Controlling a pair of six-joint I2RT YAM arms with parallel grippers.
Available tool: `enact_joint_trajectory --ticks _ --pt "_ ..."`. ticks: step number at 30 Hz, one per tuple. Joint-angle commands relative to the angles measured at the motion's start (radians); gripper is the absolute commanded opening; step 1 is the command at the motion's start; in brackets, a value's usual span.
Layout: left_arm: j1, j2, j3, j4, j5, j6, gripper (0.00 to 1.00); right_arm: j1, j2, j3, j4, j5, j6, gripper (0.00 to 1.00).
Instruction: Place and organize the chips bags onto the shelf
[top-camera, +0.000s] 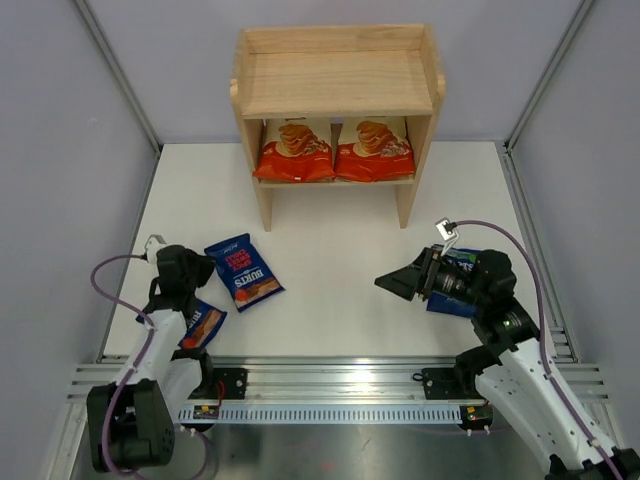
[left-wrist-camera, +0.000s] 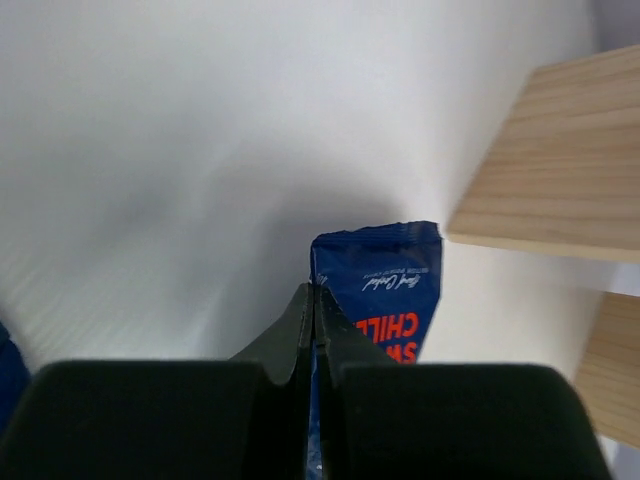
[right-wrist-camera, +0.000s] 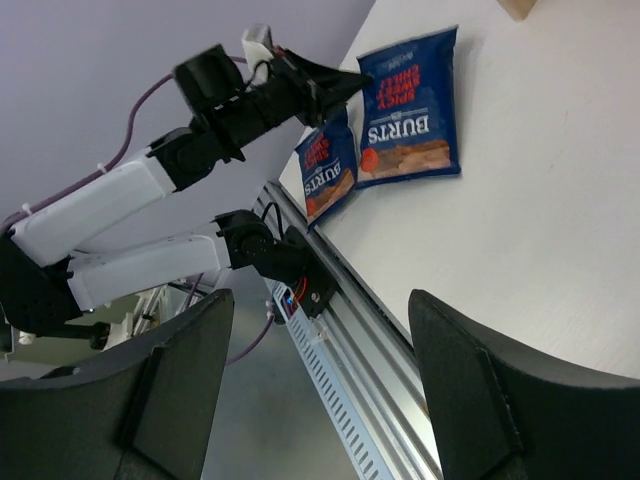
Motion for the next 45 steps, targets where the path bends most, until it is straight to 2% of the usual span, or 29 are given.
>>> enact_joint_trajectory --ticks 1,11,22,33,37,39,45 --pt "-0.004 -0.136 -0.011 -0.002 0.095 -0.038 0.0 0.009 0.07 -0.067 0.218 -0.042 0.092 0.78" --pt "-0.015 -0.378 0.012 -0.104 0.279 -0.081 0.0 0.069 0.239 -0.152 0.483 -0.015 0.126 0.78" --pt "-0.018 -0.477 0.082 -0.153 0.469 -0.064 0.0 0.141 0.426 -0.158 0.71 -0.023 0.089 0.8" --pt "-0.018 -0.544 0.213 -0.232 0.623 -0.048 0.0 0.15 0.63 -0.054 0.845 -0.112 0.026 0.94" --pt "-0.018 -0.55 0.254 -0.231 0.67 -0.061 0.0 0.216 0.708 -0.002 0.908 -0.111 0.023 0.96" --pt "-0.019 -0.553 0.289 -0.229 0.701 -0.062 0.0 0.254 0.748 0.041 0.905 -0.095 -0.018 0.99" --pt "-0.021 -0.563 0.395 -0.266 0.744 -0.064 0.0 0.359 0.822 0.115 0.943 -0.065 -0.162 1.0"
